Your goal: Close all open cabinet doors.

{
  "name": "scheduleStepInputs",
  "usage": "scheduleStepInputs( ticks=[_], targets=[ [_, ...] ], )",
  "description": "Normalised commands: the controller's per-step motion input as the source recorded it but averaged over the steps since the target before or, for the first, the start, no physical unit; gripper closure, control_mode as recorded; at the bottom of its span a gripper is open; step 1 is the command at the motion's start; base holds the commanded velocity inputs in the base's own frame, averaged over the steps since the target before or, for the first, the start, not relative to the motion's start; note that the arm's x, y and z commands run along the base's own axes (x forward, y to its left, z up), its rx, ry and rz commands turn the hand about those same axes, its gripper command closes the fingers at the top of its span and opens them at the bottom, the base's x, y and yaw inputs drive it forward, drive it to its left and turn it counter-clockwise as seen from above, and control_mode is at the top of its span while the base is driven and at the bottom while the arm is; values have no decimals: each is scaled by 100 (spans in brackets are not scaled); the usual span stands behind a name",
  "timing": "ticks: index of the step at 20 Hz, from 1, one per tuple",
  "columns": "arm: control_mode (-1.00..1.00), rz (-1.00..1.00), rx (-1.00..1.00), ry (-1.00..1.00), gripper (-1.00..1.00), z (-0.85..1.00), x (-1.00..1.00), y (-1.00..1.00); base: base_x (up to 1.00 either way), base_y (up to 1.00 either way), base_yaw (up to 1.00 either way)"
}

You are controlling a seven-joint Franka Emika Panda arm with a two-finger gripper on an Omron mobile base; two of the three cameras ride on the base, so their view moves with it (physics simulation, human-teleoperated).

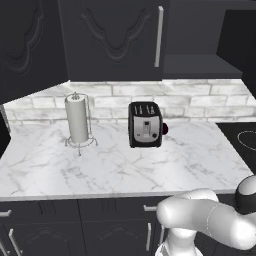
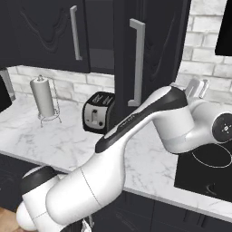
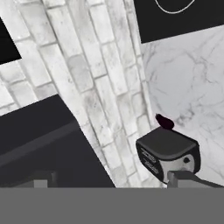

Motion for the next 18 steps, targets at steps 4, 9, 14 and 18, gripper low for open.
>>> scheduleStepInputs(
  ticks=[4,9,14,18],
  targets=[
    [-100,14,2,-8,-100,-7,34,-12,0,0,0],
    [-100,19,3,-9,-100,-3,42,-1,0,0,0],
    [-100,21,1,-8,-100,-1,33,1,0,0,0],
    [-100,18,0,-8,-100,2,8,22,0,0,0]
  ],
)
